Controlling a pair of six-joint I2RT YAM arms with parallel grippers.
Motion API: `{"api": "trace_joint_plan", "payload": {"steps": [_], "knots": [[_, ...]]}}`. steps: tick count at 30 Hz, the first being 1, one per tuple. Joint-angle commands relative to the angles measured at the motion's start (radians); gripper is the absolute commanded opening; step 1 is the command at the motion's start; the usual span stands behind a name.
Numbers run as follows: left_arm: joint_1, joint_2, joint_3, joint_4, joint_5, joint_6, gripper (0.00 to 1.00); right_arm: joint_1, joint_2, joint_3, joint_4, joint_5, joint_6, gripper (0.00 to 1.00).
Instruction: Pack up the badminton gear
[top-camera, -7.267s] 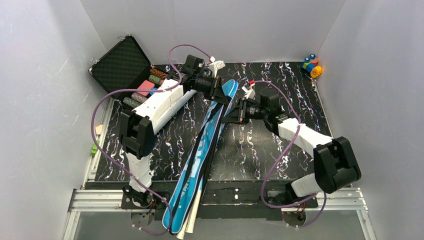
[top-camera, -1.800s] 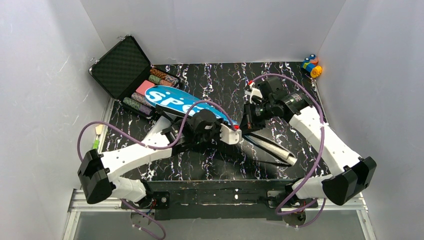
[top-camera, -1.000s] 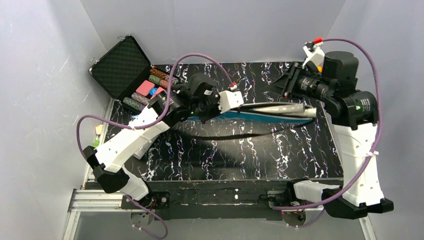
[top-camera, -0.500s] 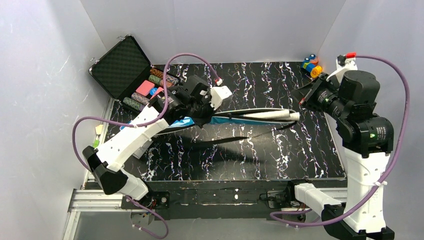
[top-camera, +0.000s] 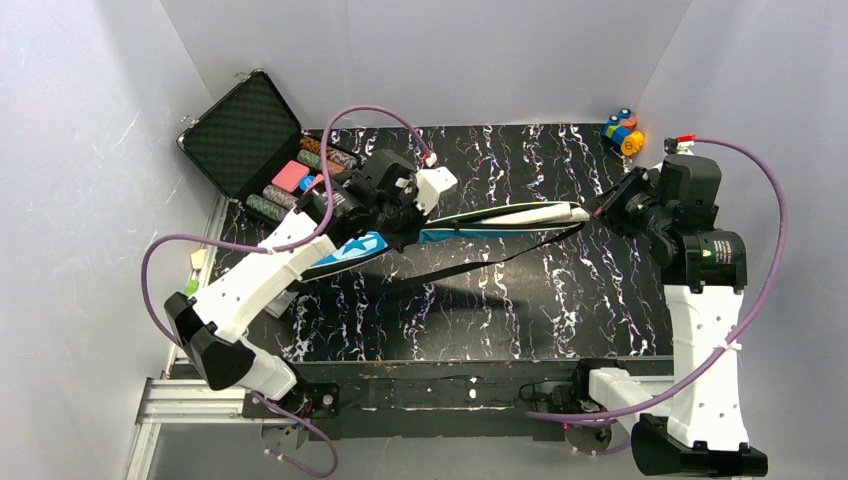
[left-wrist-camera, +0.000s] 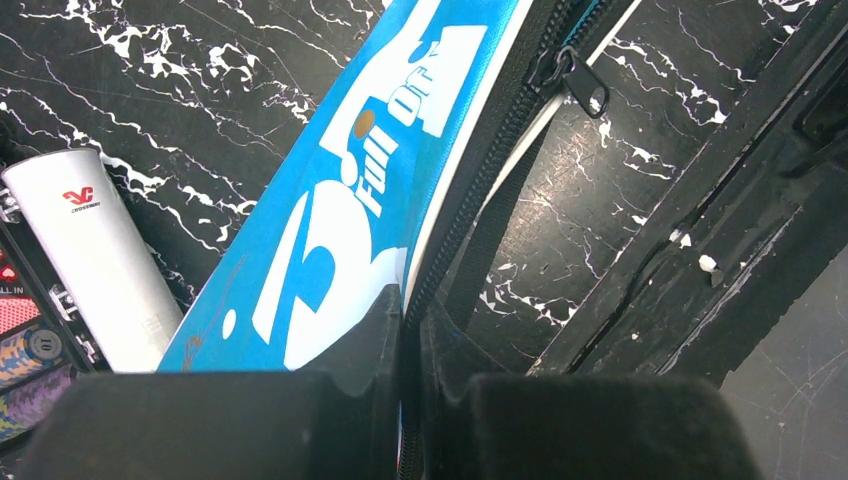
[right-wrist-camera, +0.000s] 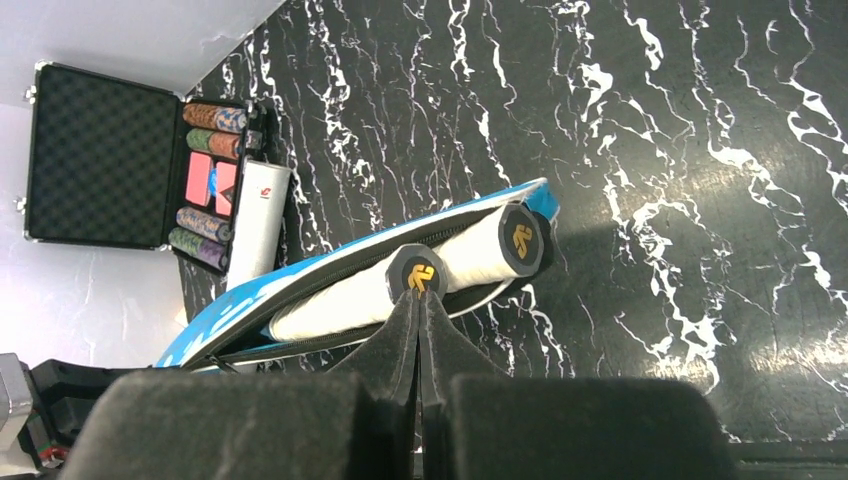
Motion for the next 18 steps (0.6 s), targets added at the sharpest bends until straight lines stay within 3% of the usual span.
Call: {"api": "trace_joint_plan", "payload": {"steps": [1, 5, 12, 18], "knots": [[0.006, -0.089, 0.019, 0.061, 0.028, -0.016, 0.0, -0.01, -0.014, -0.028, 0.119, -0.065, 0.033, 0.01], [0.006, -0.088, 0.03, 0.061, 0.024, -0.015, 0.0, -0.01, -0.015, -0.066, 0.143, -0.106, 0.044, 0.01], [0.008, -0.094, 0.045, 0.06, 0.014, -0.012, 0.0, -0.08, -0.044, -0.014, 0.075, 0.042, -0.001, 0.01], [0.011, -0.1, 0.051, 0.056, 0.016, -0.009, 0.0, -0.129, -0.024, -0.025, 0.076, 0.05, -0.004, 0.01]]}}
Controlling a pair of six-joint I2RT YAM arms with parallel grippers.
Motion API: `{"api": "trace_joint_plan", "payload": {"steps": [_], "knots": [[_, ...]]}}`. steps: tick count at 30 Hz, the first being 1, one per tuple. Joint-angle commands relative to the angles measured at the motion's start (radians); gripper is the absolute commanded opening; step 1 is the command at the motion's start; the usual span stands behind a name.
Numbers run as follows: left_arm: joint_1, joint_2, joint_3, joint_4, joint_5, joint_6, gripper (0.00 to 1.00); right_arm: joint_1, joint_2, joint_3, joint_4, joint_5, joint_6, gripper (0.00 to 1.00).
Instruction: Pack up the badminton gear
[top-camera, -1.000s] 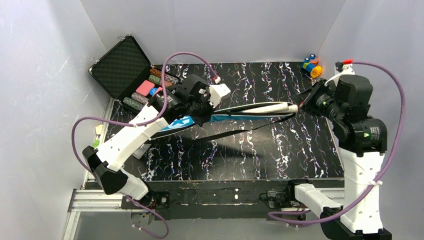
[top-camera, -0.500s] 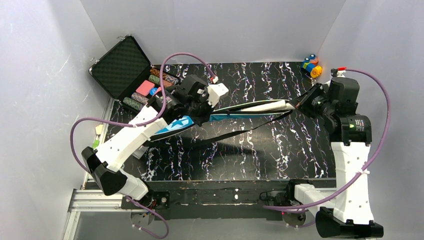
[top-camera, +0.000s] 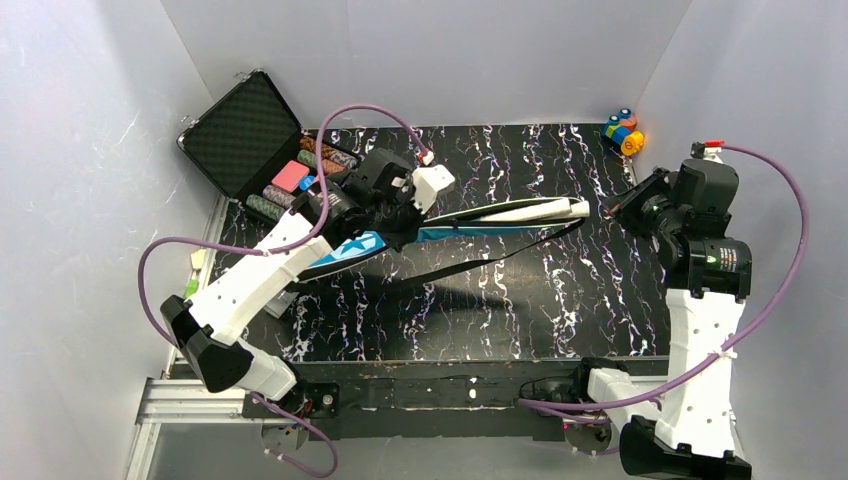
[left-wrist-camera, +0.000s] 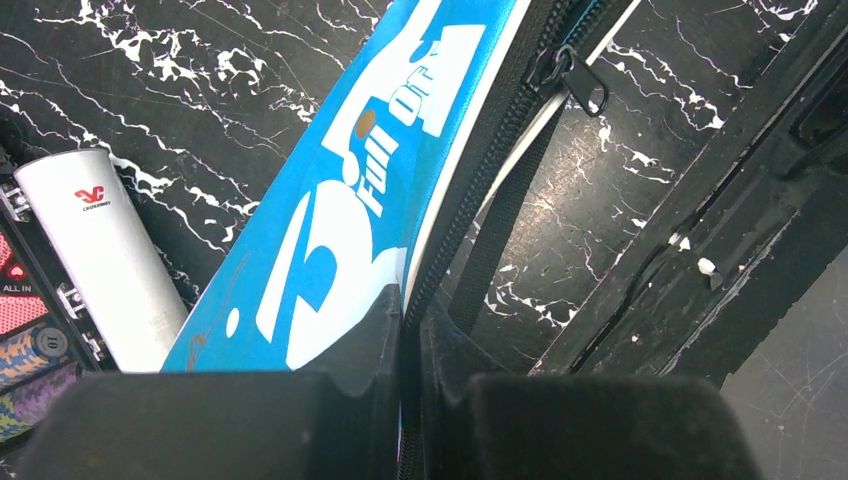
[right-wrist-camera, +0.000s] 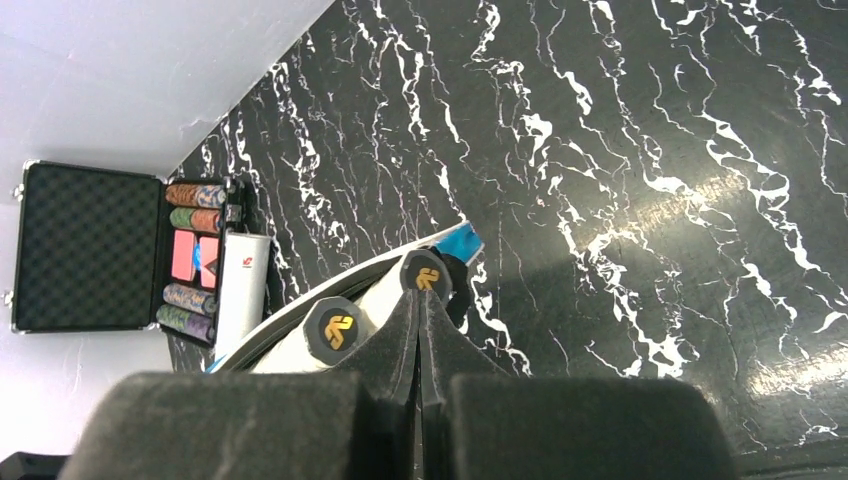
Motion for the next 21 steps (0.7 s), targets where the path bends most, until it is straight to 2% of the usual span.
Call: {"api": "trace_joint_plan", "payload": {"steps": [1, 11, 21], "knots": [[0.007, -0.083, 0.054, 0.056, 0.016, -0.008, 0.0, -0.028, 0.004, -0.003, 0.03, 0.015, -0.011, 0.01], [0.008, -0.075, 0.078, 0.055, 0.024, -0.007, 0.0, -0.036, 0.007, -0.087, 0.1, -0.092, 0.01, 0.01], [0.008, -0.067, 0.082, 0.055, 0.039, -0.009, 0.0, -0.036, 0.018, -0.061, 0.108, -0.079, -0.008, 0.01]]}}
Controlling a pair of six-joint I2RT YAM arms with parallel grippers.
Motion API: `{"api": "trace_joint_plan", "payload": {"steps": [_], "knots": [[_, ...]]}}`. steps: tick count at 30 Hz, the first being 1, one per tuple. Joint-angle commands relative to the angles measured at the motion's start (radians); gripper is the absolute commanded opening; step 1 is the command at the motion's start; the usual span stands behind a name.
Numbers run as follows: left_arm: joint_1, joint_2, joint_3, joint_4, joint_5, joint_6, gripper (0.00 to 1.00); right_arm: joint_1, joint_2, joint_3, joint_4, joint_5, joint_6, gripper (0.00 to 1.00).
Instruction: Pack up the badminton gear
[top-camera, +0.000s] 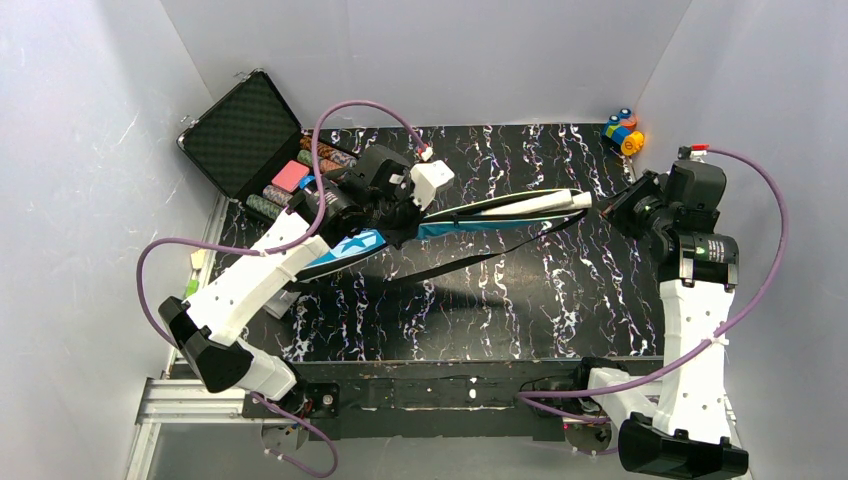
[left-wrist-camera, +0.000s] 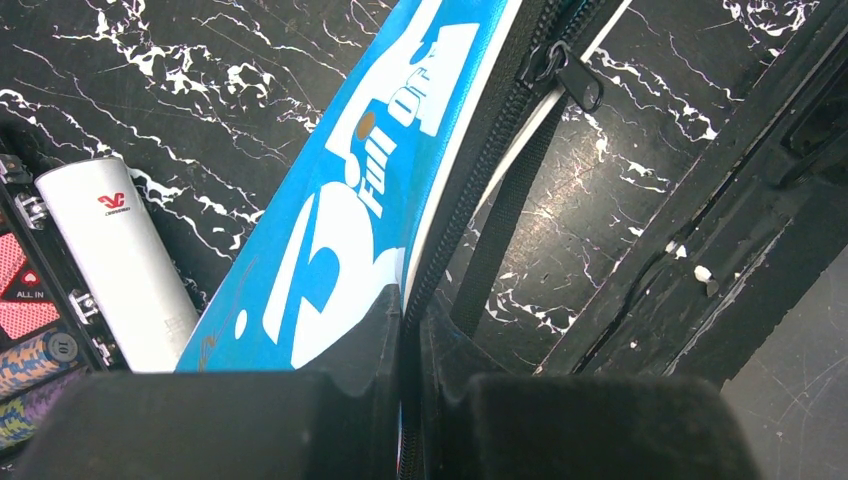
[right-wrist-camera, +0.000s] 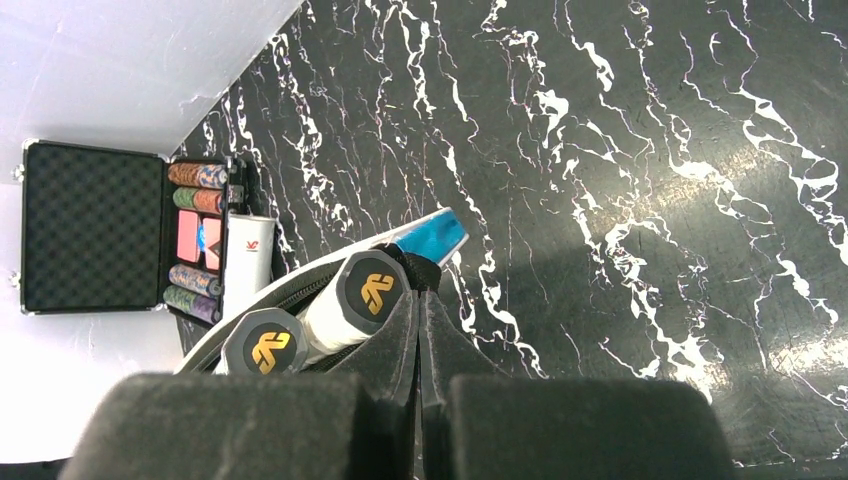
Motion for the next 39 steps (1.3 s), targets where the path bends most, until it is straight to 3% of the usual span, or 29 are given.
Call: {"api": "trace_joint_plan", "payload": {"steps": [1, 10, 17, 28, 39], "knots": [[0.007, -0.064, 0.057, 0.055, 0.038, -0.013, 0.0, -0.004, 0.008, 0.034, 0.045, -0.009, -0.015, 0.01], [0.007, -0.062, 0.055, 0.055, 0.042, -0.011, 0.0, -0.004, 0.012, -0.001, 0.079, -0.073, -0.015, 0.01], [0.006, -0.063, 0.055, 0.057, 0.048, -0.013, 0.0, -0.004, 0.008, 0.062, 0.049, 0.034, -0.05, 0.01], [0.007, -0.052, 0.059, 0.06, 0.054, -0.013, 0.0, 0.006, 0.007, -0.032, 0.138, -0.17, 0.027, 0.01], [0.007, -0.046, 0.068, 0.059, 0.056, -0.013, 0.0, 0.183, 0.006, -0.131, 0.198, -0.126, 0.095, 0.01]]}}
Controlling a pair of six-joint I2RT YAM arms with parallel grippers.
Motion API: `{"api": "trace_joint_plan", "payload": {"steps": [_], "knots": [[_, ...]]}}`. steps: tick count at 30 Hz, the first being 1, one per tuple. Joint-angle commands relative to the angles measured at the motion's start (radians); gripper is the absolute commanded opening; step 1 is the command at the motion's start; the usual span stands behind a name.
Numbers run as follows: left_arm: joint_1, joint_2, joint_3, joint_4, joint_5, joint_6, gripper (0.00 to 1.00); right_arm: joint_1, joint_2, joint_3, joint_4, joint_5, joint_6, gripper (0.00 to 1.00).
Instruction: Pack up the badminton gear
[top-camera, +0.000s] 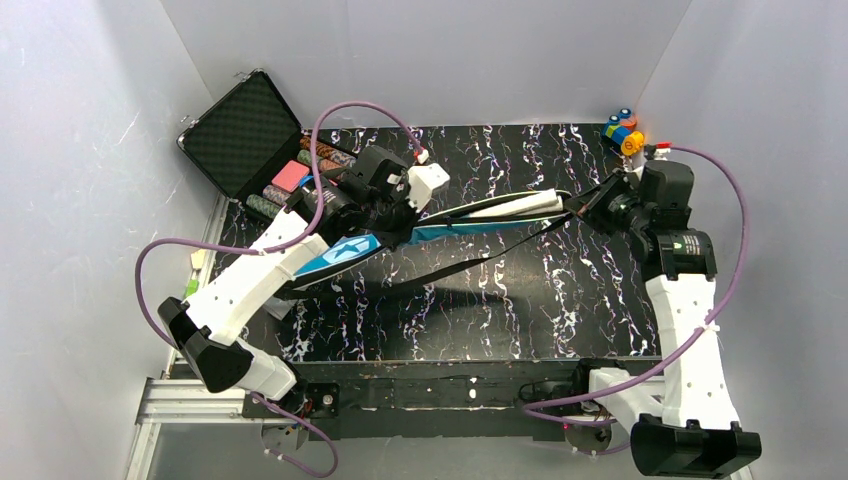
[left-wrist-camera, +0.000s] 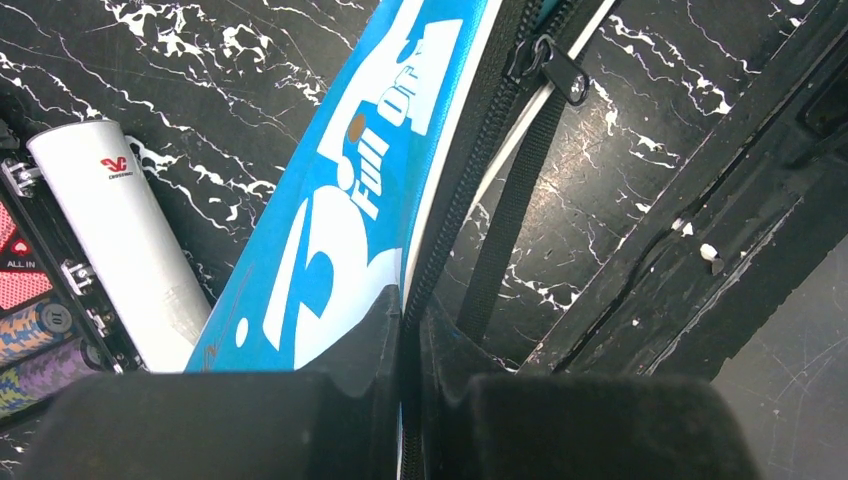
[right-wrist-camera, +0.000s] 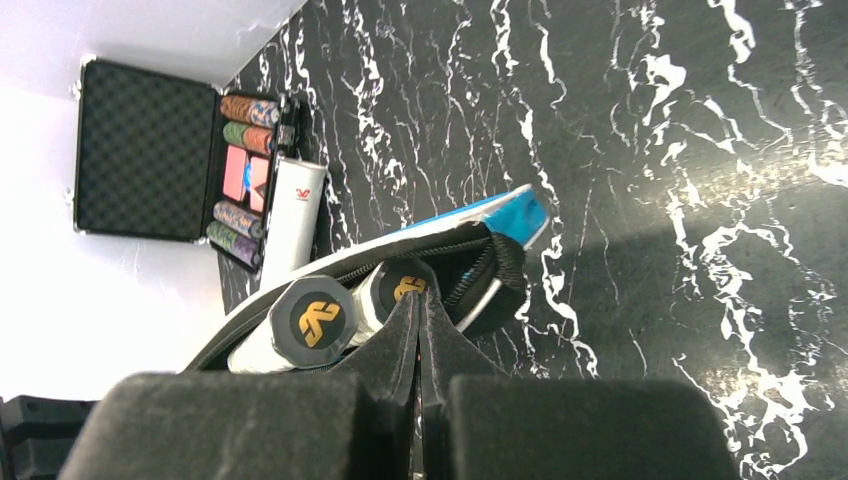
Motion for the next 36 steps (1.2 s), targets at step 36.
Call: {"api": "trace_joint_plan", "payload": {"steps": [36], "knots": [[-0.006, -0.046, 0.077, 0.108, 0.054, -0.015, 0.0, 0.083, 0.033, 0.164, -0.021, 0.036, -0.007, 0.06]]}}
